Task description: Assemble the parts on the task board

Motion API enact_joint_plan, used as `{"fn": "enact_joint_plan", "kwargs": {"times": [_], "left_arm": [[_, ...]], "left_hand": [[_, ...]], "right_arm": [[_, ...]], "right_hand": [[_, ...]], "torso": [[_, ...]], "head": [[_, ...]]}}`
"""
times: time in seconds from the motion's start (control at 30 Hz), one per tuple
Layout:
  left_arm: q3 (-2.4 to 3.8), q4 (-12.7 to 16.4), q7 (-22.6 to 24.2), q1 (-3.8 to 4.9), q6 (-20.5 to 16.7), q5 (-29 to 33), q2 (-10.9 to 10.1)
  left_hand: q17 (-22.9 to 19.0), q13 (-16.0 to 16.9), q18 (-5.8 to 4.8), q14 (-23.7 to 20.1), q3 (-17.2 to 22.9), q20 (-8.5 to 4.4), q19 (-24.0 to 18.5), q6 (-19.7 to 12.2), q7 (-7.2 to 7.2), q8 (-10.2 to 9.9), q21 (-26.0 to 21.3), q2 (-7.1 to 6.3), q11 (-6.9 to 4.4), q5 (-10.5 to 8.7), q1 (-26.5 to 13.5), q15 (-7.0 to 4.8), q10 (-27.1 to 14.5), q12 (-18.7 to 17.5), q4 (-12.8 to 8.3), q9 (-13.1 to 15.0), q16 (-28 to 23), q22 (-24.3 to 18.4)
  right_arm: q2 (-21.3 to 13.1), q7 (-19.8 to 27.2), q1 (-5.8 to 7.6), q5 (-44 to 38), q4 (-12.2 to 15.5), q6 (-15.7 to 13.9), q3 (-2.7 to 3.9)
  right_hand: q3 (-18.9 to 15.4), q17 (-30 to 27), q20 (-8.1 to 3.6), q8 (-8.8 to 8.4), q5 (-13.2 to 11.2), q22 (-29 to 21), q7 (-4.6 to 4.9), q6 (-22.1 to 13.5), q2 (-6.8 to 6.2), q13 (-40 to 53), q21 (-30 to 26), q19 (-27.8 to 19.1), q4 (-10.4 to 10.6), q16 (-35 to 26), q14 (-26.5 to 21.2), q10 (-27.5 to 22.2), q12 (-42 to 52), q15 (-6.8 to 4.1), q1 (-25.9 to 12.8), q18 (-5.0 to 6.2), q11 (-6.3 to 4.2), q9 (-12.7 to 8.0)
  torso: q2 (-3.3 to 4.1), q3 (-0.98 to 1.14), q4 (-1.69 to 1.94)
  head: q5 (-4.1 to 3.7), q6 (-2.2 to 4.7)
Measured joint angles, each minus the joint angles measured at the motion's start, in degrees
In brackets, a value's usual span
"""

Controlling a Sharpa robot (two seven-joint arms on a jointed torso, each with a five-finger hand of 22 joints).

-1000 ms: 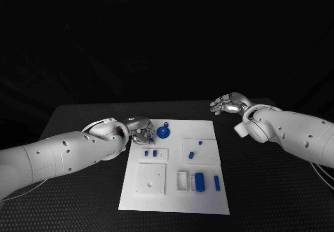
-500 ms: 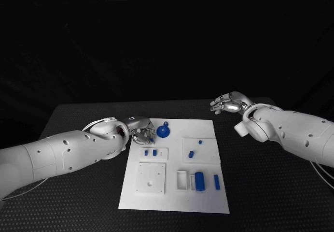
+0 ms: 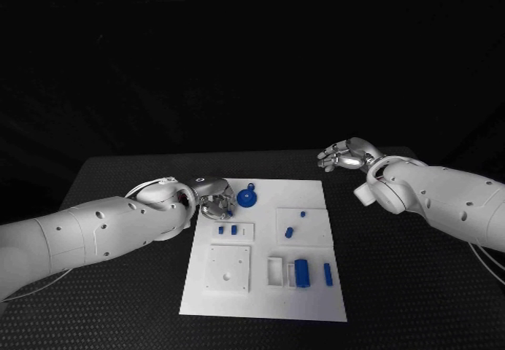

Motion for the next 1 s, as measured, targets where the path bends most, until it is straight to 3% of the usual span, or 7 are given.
{"fn": "enact_joint_plan", "kwargs": {"times": [0.37,0.67,1.0], "left_arm": [[-0.19,-0.3,0.0,0.05,0.4,0.0,0.5],[-0.85,-0.7,-0.3,0.31,0.4,0.0,1.1],[-0.88,-0.7,-0.6,0.44,0.9,-0.7,1.2]], "left_hand": [[0.1,0.0,0.0,0.1,0.0,0.0,0.0,0.0,-0.14,0.0,0.0,0.26,0.0,-0.01,-0.2,0.1,0.0,-0.2,0.0,-0.1,0.0,0.1],[0.1,0.0,0.0,0.2,0.1,0.0,0.0,0.1,-0.08,0.0,0.0,0.25,0.0,-0.02,-0.2,0.21,0.0,-0.1,-0.2,-0.1,0.2,0.2],[0.2,-0.1,0.0,-0.1,0.2,0.0,0.0,0.1,-0.08,0.0,0.0,0.24,0.0,-0.23,-0.2,0.04,0.0,-0.1,-0.4,-0.1,0.2,0.5]], "right_arm": [[0.0,0.0,0.0,0.0,0.0,0.0,0.0],[0.1,0.0,0.0,0.0,0.0,0.0,0.0],[0.1,0.0,0.0,0.0,0.0,0.0,0.0]], "right_hand": [[0.0,0.0,0.0,0.0,0.0,0.0,-0.01,0.0,0.0,0.0,0.0,0.0,0.0,0.0,0.0,0.0,0.0,0.0,0.0,0.0,0.0,0.0],[-0.2,0.0,-0.01,0.19,0.0,0.0,-0.03,0.0,0.0,0.0,-0.2,0.0,-0.2,0.0,0.0,0.0,0.0,0.0,0.0,0.0,0.0,0.0],[-0.2,0.0,-0.01,0.19,0.0,0.0,-0.03,0.0,0.0,0.0,-0.2,0.0,-0.2,0.0,0.0,0.0,0.0,0.0,0.0,0.01,0.0,0.0]], "torso": [[0.0,0.0,-0.05],[0.01,0.02,-0.1],[0.01,0.03,-0.09]], "head": [[0.0,0.05],[-0.02,0.02],[-0.22,-0.1]]}}
